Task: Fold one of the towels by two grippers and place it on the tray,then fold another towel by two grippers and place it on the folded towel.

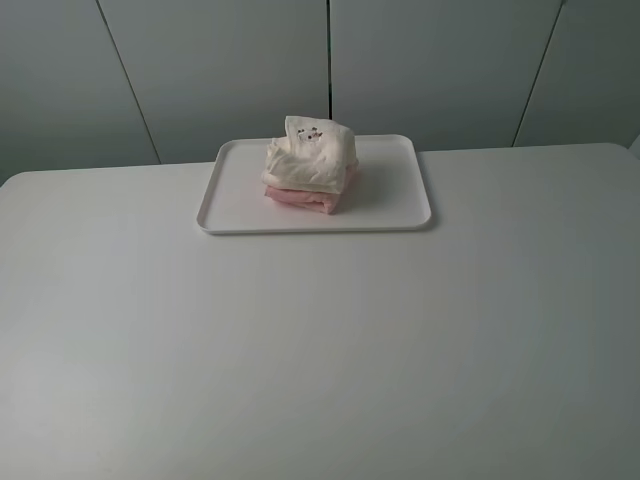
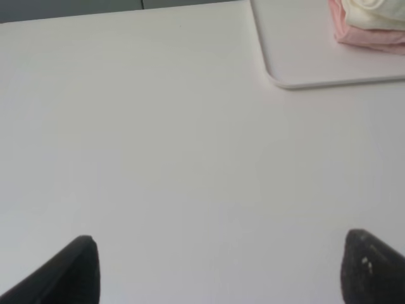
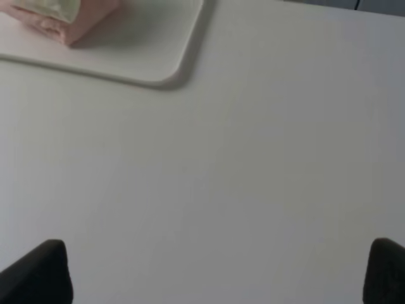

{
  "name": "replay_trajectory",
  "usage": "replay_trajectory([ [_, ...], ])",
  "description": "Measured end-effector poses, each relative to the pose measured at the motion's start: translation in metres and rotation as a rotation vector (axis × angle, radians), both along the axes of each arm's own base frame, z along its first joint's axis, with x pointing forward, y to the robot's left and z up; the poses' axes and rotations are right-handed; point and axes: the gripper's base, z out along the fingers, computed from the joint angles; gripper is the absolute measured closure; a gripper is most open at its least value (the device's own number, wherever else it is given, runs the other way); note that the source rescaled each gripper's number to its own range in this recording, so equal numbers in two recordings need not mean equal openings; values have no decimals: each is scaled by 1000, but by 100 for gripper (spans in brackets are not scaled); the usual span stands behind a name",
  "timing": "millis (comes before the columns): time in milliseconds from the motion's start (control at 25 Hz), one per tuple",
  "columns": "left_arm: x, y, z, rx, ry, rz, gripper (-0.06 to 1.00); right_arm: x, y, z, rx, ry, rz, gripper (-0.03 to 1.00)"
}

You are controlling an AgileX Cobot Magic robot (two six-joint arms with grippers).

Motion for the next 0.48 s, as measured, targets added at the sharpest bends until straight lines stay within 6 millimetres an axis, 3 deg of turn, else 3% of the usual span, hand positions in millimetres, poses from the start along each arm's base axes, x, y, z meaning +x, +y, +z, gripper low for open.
replay_trajectory([
  [320, -1, 0, -10, 4, 59, 1, -4, -23, -5, -7, 28, -102, 15, -3],
  [480, -14, 2, -12, -4, -11, 0, -4, -27, -4, -7, 37, -124, 29, -3],
])
